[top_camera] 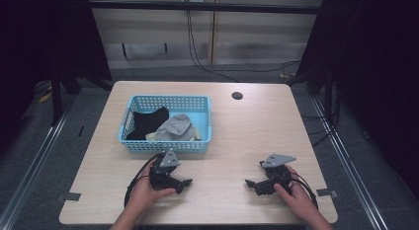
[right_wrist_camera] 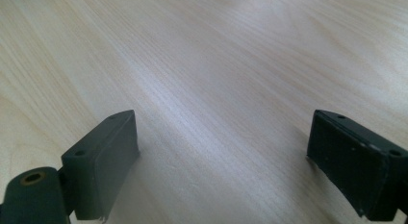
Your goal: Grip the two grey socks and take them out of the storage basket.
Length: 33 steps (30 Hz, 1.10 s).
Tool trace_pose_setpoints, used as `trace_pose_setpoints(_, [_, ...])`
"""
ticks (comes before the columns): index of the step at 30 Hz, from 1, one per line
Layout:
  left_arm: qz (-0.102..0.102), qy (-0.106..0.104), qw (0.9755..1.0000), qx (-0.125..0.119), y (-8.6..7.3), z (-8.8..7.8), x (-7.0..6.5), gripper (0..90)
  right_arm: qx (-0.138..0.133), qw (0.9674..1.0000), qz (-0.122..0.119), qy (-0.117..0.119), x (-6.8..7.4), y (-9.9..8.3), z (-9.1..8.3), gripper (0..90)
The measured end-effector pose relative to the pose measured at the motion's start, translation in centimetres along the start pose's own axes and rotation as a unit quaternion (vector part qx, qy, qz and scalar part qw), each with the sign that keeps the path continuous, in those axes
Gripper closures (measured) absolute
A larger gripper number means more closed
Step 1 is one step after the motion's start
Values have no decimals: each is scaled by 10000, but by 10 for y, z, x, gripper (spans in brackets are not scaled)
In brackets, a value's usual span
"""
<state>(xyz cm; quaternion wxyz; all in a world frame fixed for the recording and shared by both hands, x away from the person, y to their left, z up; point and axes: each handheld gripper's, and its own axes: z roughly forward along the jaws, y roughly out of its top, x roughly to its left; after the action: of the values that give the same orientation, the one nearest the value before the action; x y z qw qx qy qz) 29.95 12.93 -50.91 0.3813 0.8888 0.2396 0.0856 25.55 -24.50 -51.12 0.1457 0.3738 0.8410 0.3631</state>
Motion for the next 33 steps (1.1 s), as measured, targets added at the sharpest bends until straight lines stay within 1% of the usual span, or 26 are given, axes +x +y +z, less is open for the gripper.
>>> trace_pose_setpoints(3, [-11, 17, 10000, 15, 0, 0, 0, 104, 8, 10000, 11, -3, 0, 0, 0, 101])
trace_pose_setpoints(5, [-57, 51, 9999, 122, 2, -2, 0, 121, 9, 10000, 13, -3, 0, 0, 0, 101])
trace_pose_setpoints(6, [-128, 77, 9997, 205, 4, -4, 0, 150, 8, 10000, 12, -3, 0, 0, 0, 101])
trace_pose_setpoints(7, [-212, 66, 9995, 212, 4, -5, 1, 164, 10, 10000, 15, -1, 0, 0, 0, 101])
trace_pose_setpoints(8, [-325, 38, 9990, 305, 6, -6, 1, 165, 11, 10000, 21, 3, 0, 0, 0, 101])
trace_pose_setpoints(9, [-325, 38, 9990, 305, 6, -6, 1, 172, 11, 10000, 21, 3, 0, 0, 0, 101])
trace_pose_setpoints(10, [-353, 59, 9982, 475, 9, -8, 1, 172, 11, 10000, 24, 5, 0, 0, 0, 101])
trace_pose_setpoints(11, [-382, 1, 9977, 566, 11, -10, 1, 197, 10, 10000, 26, 8, 0, 0, 0, 101])
trace_pose_setpoints(13, [-405, -66, 9960, 791, 15, -13, 1, 210, 11, 10000, 23, 4, 0, 0, 0, 101])
trace_pose_setpoints(14, [-368, -39, 9948, 946, 17, -16, 2, 211, 12, 10000, 30, 3, 0, 0, 0, 101])
trace_pose_setpoints(16, [-346, -60, 9934, 1094, 21, -19, 3, 220, 11, 10000, 29, 5, 0, 0, 0, 101])
trace_pose_setpoints(17, [-391, -120, 9917, 1219, 24, -21, 4, 220, 13, 10000, 33, 7, 0, 0, 0, 101])
trace_pose_setpoints(18, [-434, -133, 9896, 1368, 27, -23, 5, 220, 13, 10000, 33, 7, 0, 0, 0, 101])
trace_pose_setpoints(19, [-432, -110, 9889, 1420, 28, -24, 7, 224, 10, 10000, 34, 12, 0, 0, 0, 101])
trace_pose_setpoints(20, [-500, -165, 9870, 1518, 31, -26, 8, 227, 12, 10000, 28, 4, 0, 0, 0, 101])
trace_pose_setpoints(21, [-511, -207, 9852, 1622, 33, -28, 10, 227, 12, 10000, 28, 4, 0, 0, 0, 101])
trace_pose_setpoints(22, [-553, -193, 9850, 1625, 34, -28, 11, 229, 11, 10000, 29, 5, 0, 0, 0, 101])
trace_pose_setpoints(23, [-574, -200, 9838, 1686, 36, -30, 11, 232, 11, 10000, 28, 4, 0, 0, 0, 101])
trace_pose_setpoints(24, [-554, -252, 9813, 1827, 40, -32, 13, 232, 13, 10000, 29, 4, 0, 0, 0, 101])
trace_pose_setpoints(27, [-628, -305, 9790, 1915, 44, -36, 15, 232, 13, 10000, 29, 3, 0, 0, 0, 101])
trace_pose_setpoints(28, [-625, -335, 9777, 1978, 47, -38, 16, 232, 12, 10000, 29, 5, 0, 0, 0, 101])
trace_pose_setpoints(29, [-616, -327, 9775, 1993, 49, -39, 18, 232, 12, 10000, 29, 5, 0, 0, 0, 101])
trace_pose_setpoints(30, [-673, -341, 9762, 2031, 51, -41, 19, 233, 13, 10000, 29, 5, 0, 0, 0, 101])
trace_pose_setpoints(31, [-674, -352, 9756, 2058, 53, -43, 20, 232, 13, 10000, 29, 4, 0, 0, 0, 101])
trace_pose_setpoints(32, [-718, -343, 9753, 2063, 58, -46, 22, 233, 12, 10000, 24, 2, 0, 0, 0, 101])
trace_pose_setpoints(33, [-707, -353, 9742, 2116, 61, -47, 24, 233, 15, 10000, 26, 3, 0, 0, 0, 101])
